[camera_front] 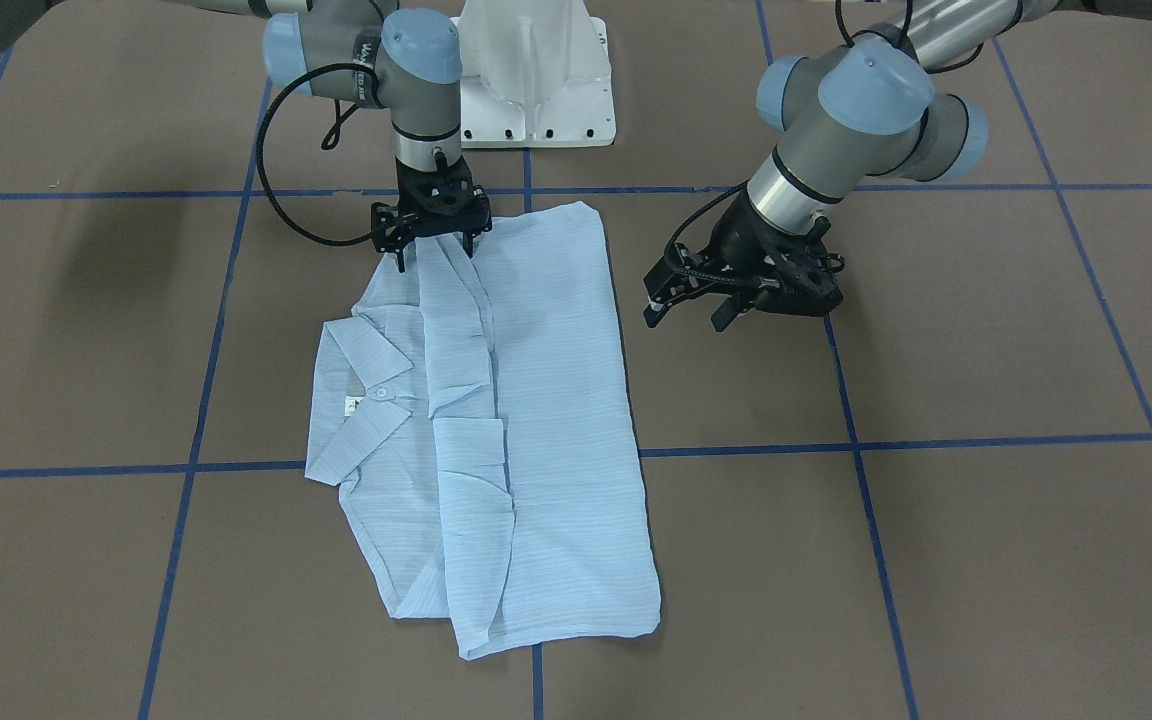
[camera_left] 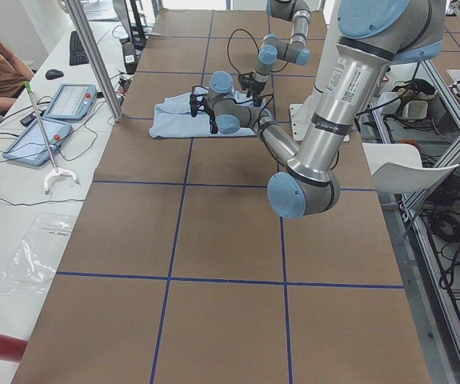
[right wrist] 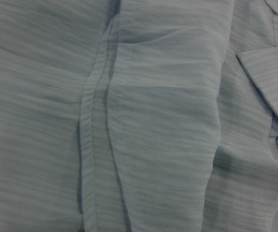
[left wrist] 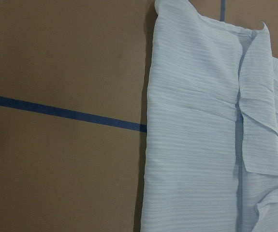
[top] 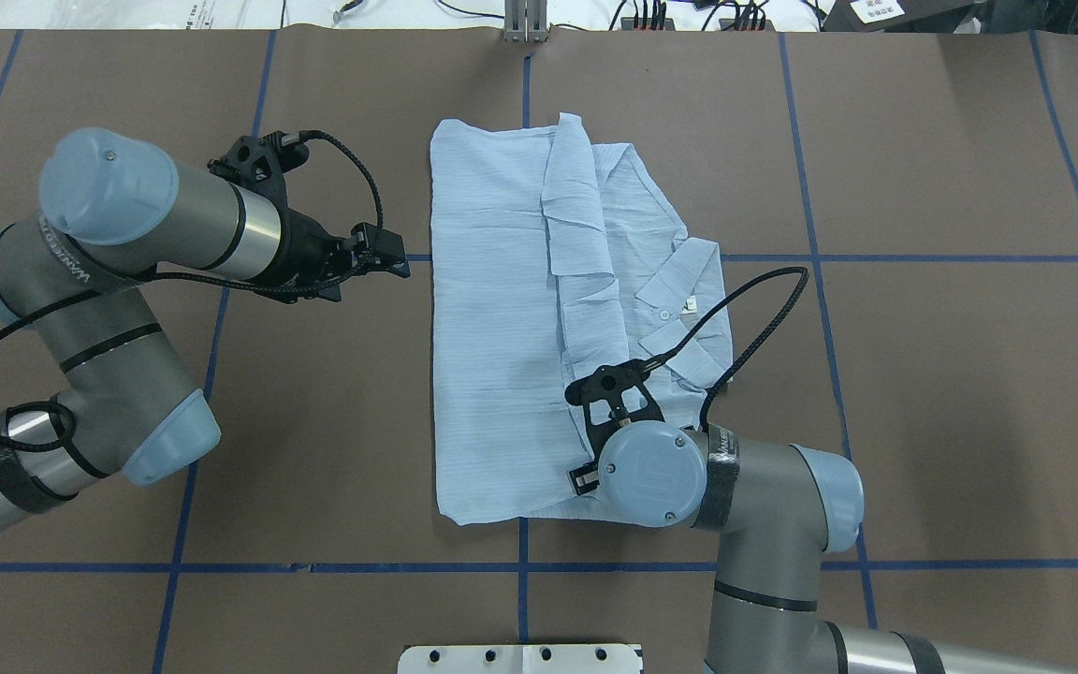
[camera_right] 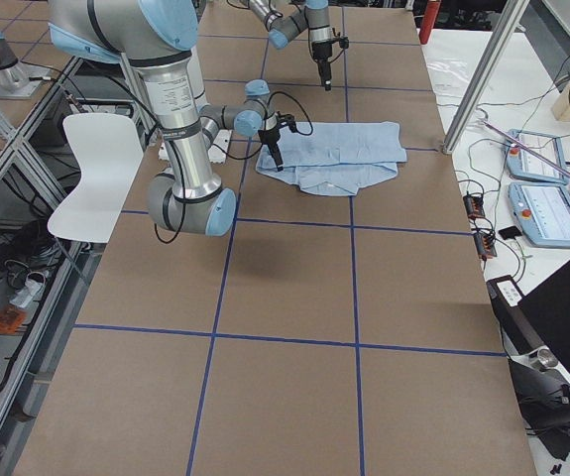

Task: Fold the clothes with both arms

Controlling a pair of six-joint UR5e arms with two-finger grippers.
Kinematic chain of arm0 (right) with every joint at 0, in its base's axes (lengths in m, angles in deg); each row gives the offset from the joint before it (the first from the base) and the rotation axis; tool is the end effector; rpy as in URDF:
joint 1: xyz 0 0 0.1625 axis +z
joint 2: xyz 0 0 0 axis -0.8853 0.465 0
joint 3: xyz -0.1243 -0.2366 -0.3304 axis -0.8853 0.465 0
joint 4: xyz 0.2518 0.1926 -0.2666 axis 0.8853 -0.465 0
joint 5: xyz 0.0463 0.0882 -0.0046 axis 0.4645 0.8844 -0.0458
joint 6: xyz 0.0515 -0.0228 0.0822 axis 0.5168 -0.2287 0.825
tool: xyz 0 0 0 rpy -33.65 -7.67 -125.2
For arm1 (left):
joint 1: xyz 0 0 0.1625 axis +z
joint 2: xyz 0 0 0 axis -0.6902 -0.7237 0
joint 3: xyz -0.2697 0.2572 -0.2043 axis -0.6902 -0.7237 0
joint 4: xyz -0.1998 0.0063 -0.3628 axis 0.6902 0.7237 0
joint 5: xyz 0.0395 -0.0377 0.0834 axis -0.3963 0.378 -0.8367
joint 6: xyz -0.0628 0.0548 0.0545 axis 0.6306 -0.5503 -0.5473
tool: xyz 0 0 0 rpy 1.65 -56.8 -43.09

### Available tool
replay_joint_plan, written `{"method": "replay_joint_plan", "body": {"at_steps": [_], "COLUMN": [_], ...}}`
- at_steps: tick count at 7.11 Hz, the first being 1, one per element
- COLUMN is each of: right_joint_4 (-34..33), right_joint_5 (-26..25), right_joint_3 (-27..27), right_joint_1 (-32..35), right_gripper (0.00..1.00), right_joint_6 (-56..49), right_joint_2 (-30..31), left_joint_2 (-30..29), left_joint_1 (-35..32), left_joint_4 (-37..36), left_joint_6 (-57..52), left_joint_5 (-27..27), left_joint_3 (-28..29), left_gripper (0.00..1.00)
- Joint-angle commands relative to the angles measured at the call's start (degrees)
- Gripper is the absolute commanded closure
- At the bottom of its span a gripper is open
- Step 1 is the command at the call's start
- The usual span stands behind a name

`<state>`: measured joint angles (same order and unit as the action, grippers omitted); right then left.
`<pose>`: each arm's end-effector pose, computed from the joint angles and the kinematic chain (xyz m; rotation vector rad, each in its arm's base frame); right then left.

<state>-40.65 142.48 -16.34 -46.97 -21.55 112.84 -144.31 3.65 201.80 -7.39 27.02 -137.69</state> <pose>-0.5792 -0.3026 0.2931 0.3236 -0.6271 -0.2353 0.4235 -0.4746 0.2683 0.1139 1.2067 -0.2392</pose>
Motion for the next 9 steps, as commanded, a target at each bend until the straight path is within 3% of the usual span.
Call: {"method": "replay_joint_plan", "body": {"at_steps": [1,4,7,9], "right_joint_4": [0.1,0.2,0.3,0.7], "right_joint_5": [0.6,0.9,1.0,0.6], "right_joint_3": [-0.7,-1.1,-9.7,-10.3], "right_joint_1": [2.1,3.1,4.2,4.8], "right_gripper": [0.00,0.00,0.00,0.00], "right_joint_6": [-2.6,-2.7,-4.8,-4.9], "right_joint_2": [1.0,2.5,13.3,19.5], "left_joint_2": [-0.3,-0.4,-1.1,-1.8], "left_joint_1": [1.1,1.3,3.1,3.2], "left_joint_4": [0.1,0.1,0.1,0.1], "left_joint_6": [0.5,0.5,2.3,2.5], "left_joint_5": [-0.2,-0.2,-0.3,-0.4], "left_joint_3": [0.0,0.0,0.0,0.0], "left_gripper": [0.00,0.00,0.00,0.00]}}
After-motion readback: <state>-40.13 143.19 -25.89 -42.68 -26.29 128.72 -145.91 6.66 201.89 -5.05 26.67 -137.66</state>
